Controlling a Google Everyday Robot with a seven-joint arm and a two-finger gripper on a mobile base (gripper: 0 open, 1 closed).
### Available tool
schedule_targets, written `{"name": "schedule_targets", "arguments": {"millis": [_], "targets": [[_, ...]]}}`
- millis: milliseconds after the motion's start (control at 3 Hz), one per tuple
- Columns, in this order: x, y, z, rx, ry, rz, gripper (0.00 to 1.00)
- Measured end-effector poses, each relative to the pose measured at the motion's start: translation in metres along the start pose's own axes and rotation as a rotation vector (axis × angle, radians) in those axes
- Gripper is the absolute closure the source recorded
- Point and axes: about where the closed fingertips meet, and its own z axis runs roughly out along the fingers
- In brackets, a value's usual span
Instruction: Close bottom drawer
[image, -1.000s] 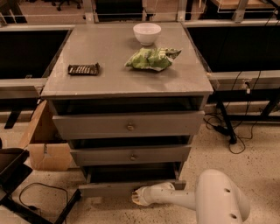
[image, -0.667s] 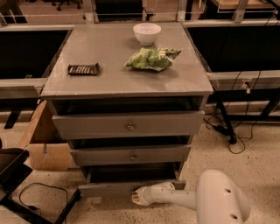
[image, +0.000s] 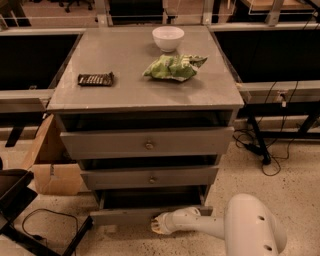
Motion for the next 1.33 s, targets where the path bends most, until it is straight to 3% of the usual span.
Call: {"name": "schedule_targets", "arguments": {"millis": [667,1000,1333], "targets": [[0.000,0.001,0.000,0.000,0.000,0.000,1.00],[0.012,0.013,-0.006,-0.014,0.038,0.010,1.00],[0.056,0.031,-0.021,-0.068,0.147,-0.048,1.00]]}}
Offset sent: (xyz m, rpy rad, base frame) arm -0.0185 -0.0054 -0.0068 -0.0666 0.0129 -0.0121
